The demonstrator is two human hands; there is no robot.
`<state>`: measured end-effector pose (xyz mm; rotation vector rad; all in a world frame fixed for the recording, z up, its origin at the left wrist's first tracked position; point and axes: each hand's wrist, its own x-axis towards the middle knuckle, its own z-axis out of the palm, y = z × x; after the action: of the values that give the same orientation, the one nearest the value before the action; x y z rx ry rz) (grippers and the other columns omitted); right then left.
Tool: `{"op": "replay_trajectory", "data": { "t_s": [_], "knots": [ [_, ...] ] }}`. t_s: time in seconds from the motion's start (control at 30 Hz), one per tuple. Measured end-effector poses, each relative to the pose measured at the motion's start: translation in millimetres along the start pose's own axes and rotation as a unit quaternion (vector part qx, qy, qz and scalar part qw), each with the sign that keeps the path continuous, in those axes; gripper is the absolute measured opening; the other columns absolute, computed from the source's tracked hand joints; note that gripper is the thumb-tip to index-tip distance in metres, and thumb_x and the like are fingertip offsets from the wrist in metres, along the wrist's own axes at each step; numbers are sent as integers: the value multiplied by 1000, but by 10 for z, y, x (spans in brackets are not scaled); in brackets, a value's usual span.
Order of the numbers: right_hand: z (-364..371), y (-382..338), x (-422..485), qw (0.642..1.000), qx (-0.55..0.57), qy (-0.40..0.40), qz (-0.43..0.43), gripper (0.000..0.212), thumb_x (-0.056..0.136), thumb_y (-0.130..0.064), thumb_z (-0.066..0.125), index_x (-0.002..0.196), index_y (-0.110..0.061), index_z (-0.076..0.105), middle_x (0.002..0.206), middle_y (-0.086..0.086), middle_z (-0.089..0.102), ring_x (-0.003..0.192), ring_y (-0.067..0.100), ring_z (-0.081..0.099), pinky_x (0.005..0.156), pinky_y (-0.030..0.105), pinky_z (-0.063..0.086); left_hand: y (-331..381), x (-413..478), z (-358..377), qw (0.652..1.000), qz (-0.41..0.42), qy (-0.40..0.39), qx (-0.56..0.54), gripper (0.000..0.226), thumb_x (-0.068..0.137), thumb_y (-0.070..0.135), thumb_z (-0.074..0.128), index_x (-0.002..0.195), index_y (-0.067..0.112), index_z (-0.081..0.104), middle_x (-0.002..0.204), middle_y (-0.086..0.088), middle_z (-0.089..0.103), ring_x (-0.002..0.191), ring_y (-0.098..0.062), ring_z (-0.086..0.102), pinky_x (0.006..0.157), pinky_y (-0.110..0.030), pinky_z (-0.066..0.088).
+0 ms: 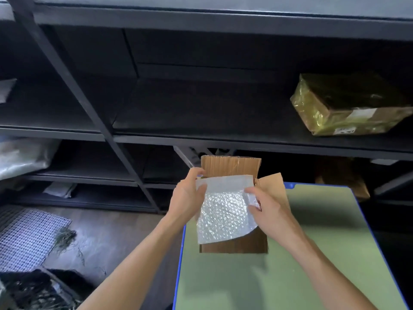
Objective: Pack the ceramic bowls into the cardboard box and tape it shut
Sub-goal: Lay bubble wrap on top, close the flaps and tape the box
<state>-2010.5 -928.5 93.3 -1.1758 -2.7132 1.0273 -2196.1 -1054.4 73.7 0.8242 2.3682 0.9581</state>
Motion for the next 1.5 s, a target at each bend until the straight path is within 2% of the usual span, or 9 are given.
{"op": "replay_trajectory", "data": {
  "t_s": [0.1,0.3,0.47,0.67,0.77,0.87,1.07,1.3,1.5],
  "knots": [
    [108,-19,33,999,-17,7,28,39,99,-20,51,138,-27,53,122,-5,62,93,11,56,74,25,43,31,119,26,999,36,7,-11,39,100,19,52,136,29,40,109,10,54,78,-8,60,63,-23,47],
    [237,30,136,994,-85,58,21,21,94,-14,53,114,-14,62,94,-1,57,81,20,53,65,35,45,-158,152,195,968,188,19,164,45,88,13,60,132,21,51,141,-6,39,122,-27,44,91,-44,51],
    [364,36,135,984,-165,69,-6,17,91,-16,60,108,-17,59,105,0,49,83,28,56,63,40,49,-299,11,266,907,312,-18,282,53,94,30,58,144,22,42,157,-8,33,146,-31,30,107,-45,41],
    [399,-1,215,961,-259,71,-69,62,65,11,68,126,-1,59,142,15,47,118,35,52,72,41,57,-400,109,278,879,286,-115,363,72,97,68,25,153,22,24,164,-7,16,151,-28,15,115,-53,21],
    [466,-24,260,956,-275,9,-104,60,90,-23,63,144,-2,46,151,13,44,136,30,46,104,38,46,-423,111,270,865,296,-129,384,83,94,75,21,155,19,26,164,-11,21,151,-29,20,114,-58,23],
    [513,16,272,946,-314,-51,-70,81,96,-61,24,154,-5,31,161,10,27,148,25,29,118,37,24,-441,131,239,852,310,-130,402,89,92,79,16,157,19,19,166,-11,14,153,-28,15,116,-60,21],
    [412,103,277,929,-362,-66,-34,88,91,-64,24,145,2,45,152,19,42,139,31,45,112,42,21,-489,301,15,823,350,-165,416,92,91,77,30,159,19,12,168,-2,7,154,-20,8,117,-64,16],
    [74,181,368,925,-347,-112,-103,93,95,-60,47,159,-14,-3,166,1,-12,153,13,-7,122,30,-5,-289,434,-129,808,309,-286,411,97,90,71,47,159,25,-4,167,5,-13,154,-13,-6,122,-57,0],
    [-16,201,410,915,-363,-113,-139,94,90,-58,57,159,-17,8,167,-3,2,151,13,10,122,32,7,-116,429,-82,786,343,-227,462,108,79,68,65,158,21,8,161,3,18,147,-19,23,121,-52,12]
  ]
}}
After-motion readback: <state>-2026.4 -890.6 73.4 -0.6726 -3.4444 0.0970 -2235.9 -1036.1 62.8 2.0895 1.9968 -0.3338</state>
